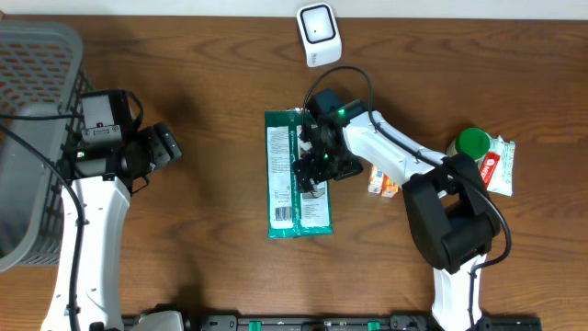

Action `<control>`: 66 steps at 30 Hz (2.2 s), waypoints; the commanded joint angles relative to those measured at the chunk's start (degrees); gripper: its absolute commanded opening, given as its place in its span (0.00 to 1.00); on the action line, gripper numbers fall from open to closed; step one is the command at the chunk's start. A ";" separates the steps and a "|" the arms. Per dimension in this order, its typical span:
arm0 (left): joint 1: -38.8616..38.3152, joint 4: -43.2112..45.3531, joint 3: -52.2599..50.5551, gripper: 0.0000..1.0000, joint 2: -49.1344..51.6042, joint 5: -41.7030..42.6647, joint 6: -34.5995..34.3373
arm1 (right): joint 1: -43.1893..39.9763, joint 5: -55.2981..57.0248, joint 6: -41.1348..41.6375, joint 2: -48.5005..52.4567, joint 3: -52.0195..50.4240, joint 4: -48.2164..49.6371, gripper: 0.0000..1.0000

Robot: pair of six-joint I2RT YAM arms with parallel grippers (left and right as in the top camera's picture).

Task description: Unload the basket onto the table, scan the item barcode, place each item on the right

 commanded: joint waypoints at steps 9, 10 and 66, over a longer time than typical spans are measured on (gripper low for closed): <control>0.15 12.13 0.63 0.92 0.00 -0.48 -0.31 | -0.31 -0.79 -0.85 0.02 -1.07 0.63 0.99; 0.15 12.31 0.63 0.92 0.00 -0.22 -0.46 | -0.31 -0.79 -0.85 0.02 -1.07 0.66 0.99; -17.27 12.74 -5.90 0.07 30.29 24.55 1.73 | -1.29 -27.87 4.02 0.74 -8.57 16.33 0.74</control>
